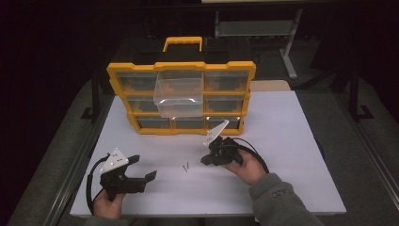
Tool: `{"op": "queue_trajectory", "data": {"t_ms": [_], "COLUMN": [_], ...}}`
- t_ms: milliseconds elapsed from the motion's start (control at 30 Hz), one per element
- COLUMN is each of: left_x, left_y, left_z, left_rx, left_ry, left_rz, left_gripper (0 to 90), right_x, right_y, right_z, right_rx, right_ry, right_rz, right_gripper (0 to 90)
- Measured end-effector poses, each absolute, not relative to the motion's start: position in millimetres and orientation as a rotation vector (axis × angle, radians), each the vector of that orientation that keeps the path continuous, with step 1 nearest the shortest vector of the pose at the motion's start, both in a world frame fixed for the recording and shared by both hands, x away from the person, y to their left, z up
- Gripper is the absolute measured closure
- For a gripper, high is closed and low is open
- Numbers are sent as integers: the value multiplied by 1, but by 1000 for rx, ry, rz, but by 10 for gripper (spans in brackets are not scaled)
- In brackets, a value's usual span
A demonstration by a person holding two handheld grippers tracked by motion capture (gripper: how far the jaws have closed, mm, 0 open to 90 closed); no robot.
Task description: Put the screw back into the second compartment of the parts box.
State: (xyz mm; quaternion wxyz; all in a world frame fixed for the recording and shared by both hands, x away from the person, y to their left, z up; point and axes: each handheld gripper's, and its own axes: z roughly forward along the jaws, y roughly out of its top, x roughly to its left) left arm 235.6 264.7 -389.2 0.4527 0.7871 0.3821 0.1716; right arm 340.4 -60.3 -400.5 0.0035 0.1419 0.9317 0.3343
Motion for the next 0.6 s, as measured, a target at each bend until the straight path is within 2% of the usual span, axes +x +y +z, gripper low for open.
{"op": "queue_trajectory", "data": {"t_ms": [367,600], "left_x": [235,236], "left_y": [264,265], "left_z": [-389,-390], "left_rx": [1941,1943], "left_ry": [939,942], "left_rz": [430,428], "left_gripper": [139,140], "right_x": [347,351], "right_y": [-91,-110], "right_z": [-376,-347], "right_rx": [492,520], "right_ry": [2901,2884], "right_rz": [1092,1096], "right_gripper": [869,868]}}
